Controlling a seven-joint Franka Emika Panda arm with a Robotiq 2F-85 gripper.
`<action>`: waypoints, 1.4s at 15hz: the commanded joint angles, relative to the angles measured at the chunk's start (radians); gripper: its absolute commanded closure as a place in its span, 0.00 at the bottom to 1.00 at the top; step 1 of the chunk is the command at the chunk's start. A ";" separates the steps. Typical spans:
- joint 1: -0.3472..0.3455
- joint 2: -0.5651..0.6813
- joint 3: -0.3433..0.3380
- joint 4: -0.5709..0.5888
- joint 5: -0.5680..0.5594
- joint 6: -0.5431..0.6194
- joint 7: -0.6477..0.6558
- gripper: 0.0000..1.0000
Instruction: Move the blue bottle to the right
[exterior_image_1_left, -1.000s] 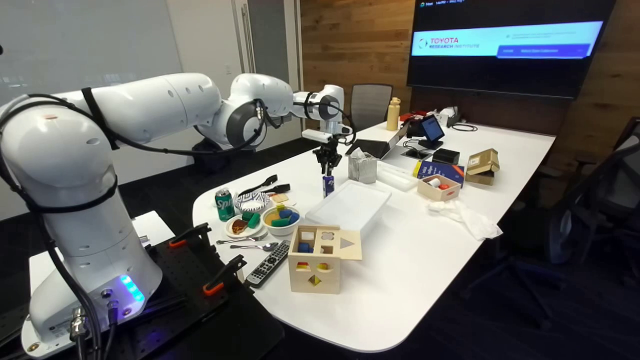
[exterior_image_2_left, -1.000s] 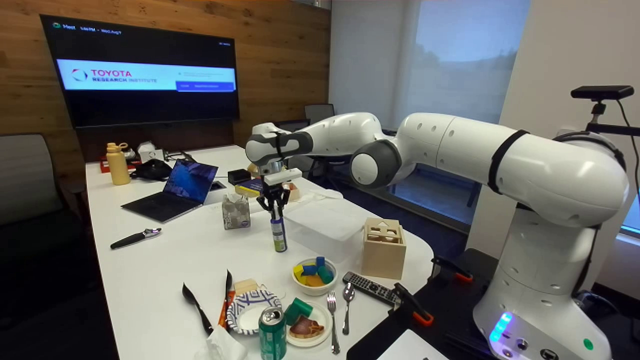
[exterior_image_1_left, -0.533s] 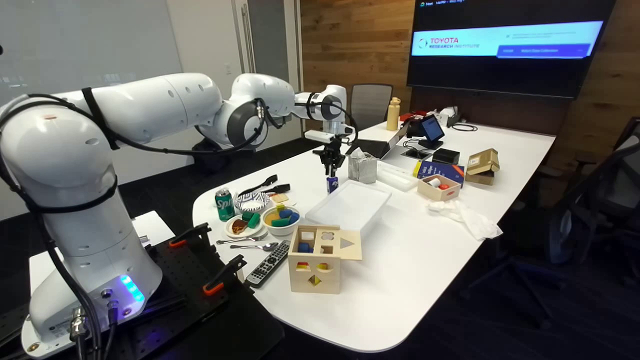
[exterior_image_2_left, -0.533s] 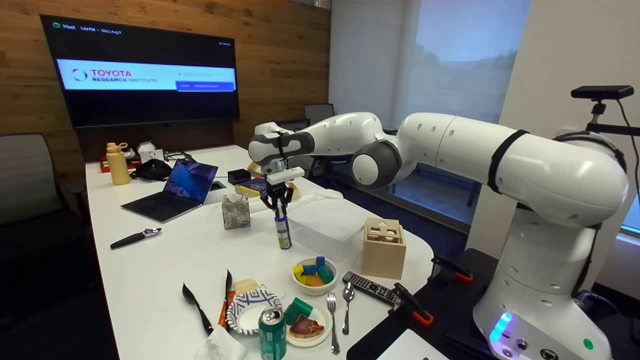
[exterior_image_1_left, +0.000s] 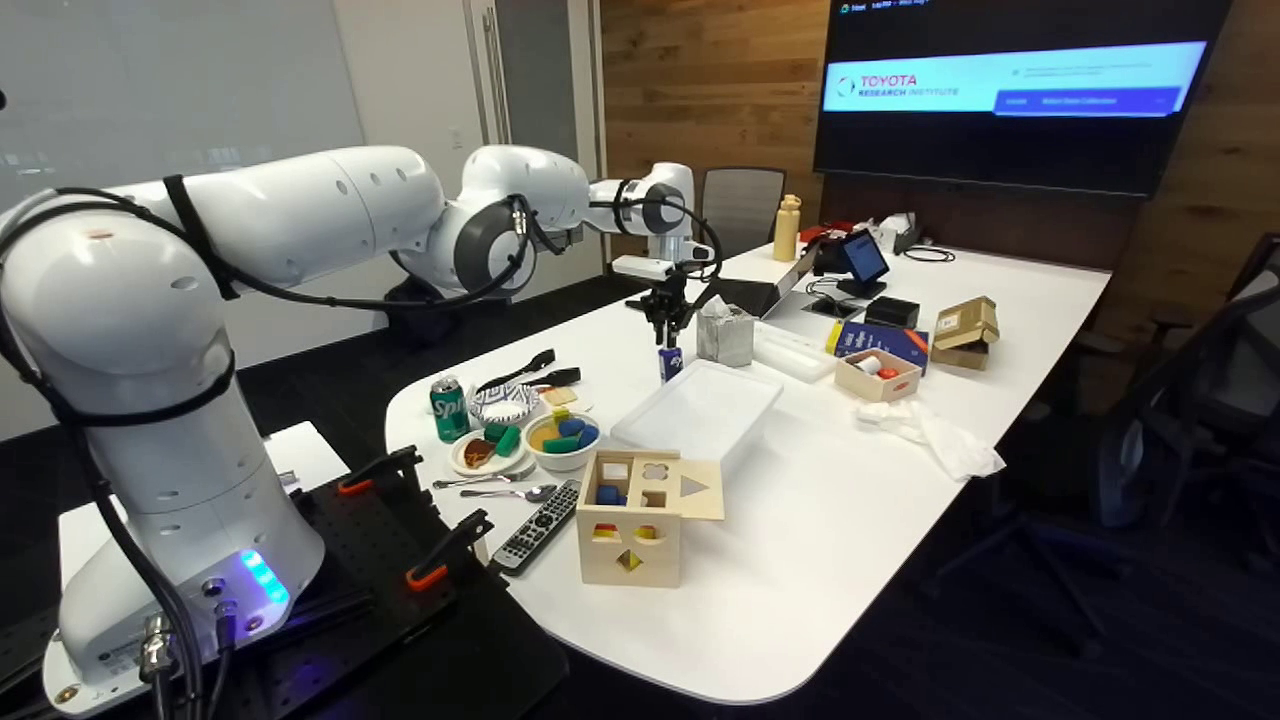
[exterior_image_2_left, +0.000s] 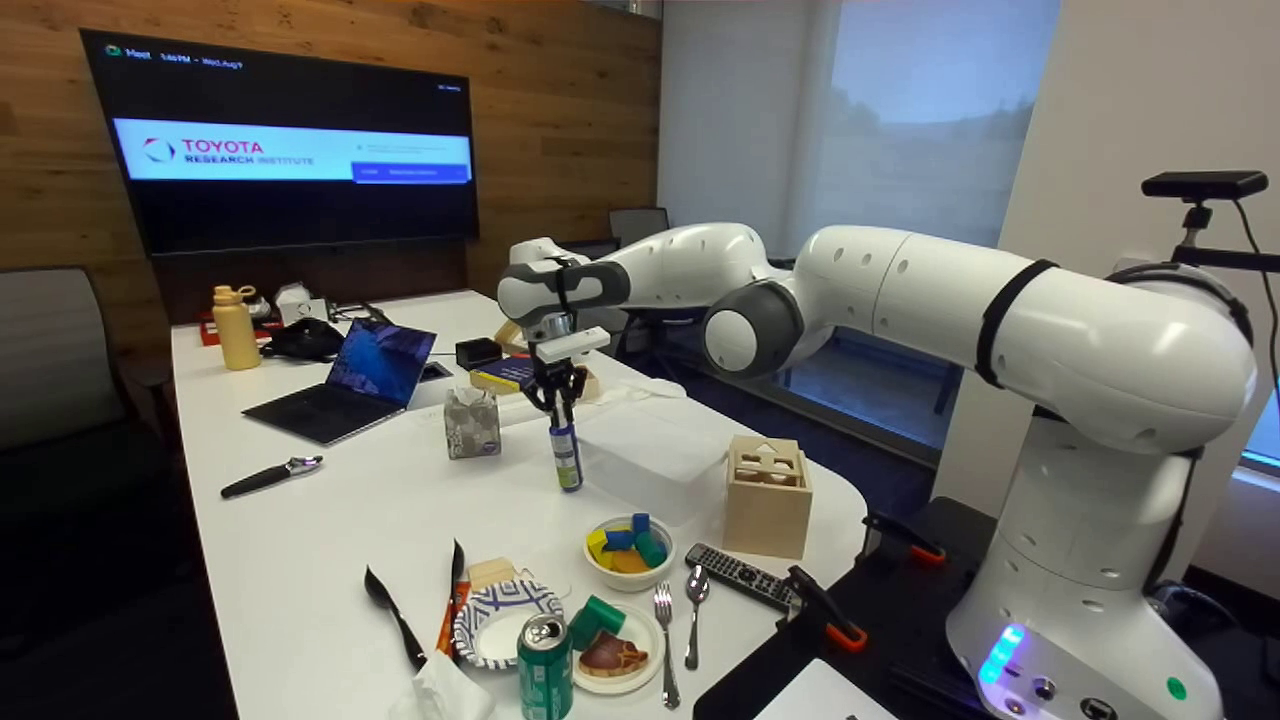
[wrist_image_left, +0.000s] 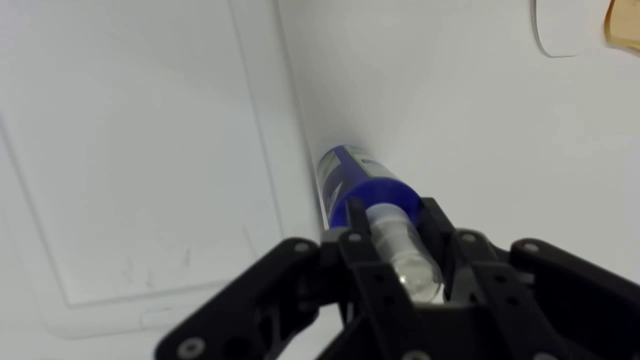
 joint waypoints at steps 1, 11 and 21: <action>0.002 -0.006 -0.007 -0.009 0.007 0.002 -0.001 0.70; 0.029 0.009 -0.012 -0.002 -0.003 -0.020 -0.014 0.93; 0.041 0.009 -0.016 -0.005 -0.003 -0.013 0.017 0.93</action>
